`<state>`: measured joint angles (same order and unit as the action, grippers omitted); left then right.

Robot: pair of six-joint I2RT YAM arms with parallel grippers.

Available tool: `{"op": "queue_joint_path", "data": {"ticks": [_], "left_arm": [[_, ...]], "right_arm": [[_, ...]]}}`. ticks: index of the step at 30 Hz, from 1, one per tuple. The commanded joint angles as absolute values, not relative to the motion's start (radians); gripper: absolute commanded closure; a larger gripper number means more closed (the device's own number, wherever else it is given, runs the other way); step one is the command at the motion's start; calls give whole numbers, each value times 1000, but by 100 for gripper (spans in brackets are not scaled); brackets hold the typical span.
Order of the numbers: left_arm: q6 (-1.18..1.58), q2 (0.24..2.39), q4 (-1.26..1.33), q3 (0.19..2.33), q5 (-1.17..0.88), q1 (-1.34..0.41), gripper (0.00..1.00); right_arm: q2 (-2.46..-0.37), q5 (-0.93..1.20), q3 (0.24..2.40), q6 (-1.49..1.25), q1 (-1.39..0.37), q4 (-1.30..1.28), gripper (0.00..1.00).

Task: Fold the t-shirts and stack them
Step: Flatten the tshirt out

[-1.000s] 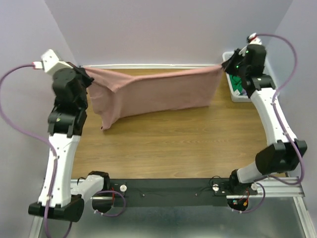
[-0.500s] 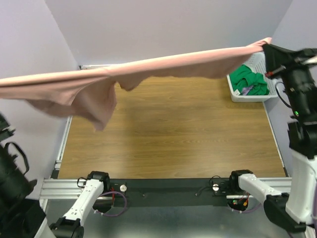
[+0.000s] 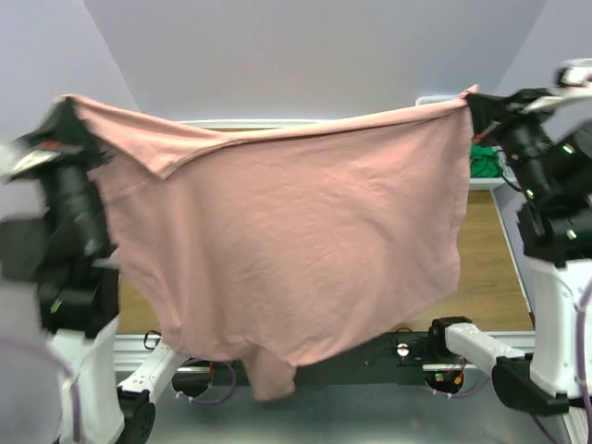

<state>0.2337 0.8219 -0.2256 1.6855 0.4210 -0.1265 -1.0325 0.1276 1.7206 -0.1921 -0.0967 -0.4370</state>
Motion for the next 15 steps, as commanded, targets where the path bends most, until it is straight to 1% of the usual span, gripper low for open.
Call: {"op": "queue_joint_path", "data": {"ticks": [1,3,5,6,7,9,10,11,12,13,15], "left_arm": [[222,954,-146,1415,376,-127,100],[236,1042,-63,1271,364,-127,100],[262,1126,-16,1204,354,-126,100],[268,1226,32,1181,351,-126,100],[275,1282,47,1164,348,-126,100],[293,1400,64,1173,331,-126,100],[291,1522,63,1192,319,-124,100],[293,1582,57,1245,305,-124,100],[301,1692,32,1281,302,-123,100],[302,1742,20,1349,295,-121,100],[305,1851,2,1409,295,-120,100]], "right_arm": [[-1167,92,1594,-143,-86,-491,99],[-1247,80,1504,-121,-86,-468,99],[-1308,61,1397,-114,-84,-395,99],[-1337,43,1358,-112,-86,-364,99],[-1409,32,1329,-109,-86,-329,99],[-1494,9,1281,-121,-84,-240,99],[-1540,-20,1284,-123,-86,-224,100],[-1639,-23,1295,-121,-86,-200,99],[-1685,-31,1322,-118,-86,-192,99],[-1778,-37,1345,-115,-86,-172,99],[-1857,-55,1411,-106,-86,-158,100]]}}
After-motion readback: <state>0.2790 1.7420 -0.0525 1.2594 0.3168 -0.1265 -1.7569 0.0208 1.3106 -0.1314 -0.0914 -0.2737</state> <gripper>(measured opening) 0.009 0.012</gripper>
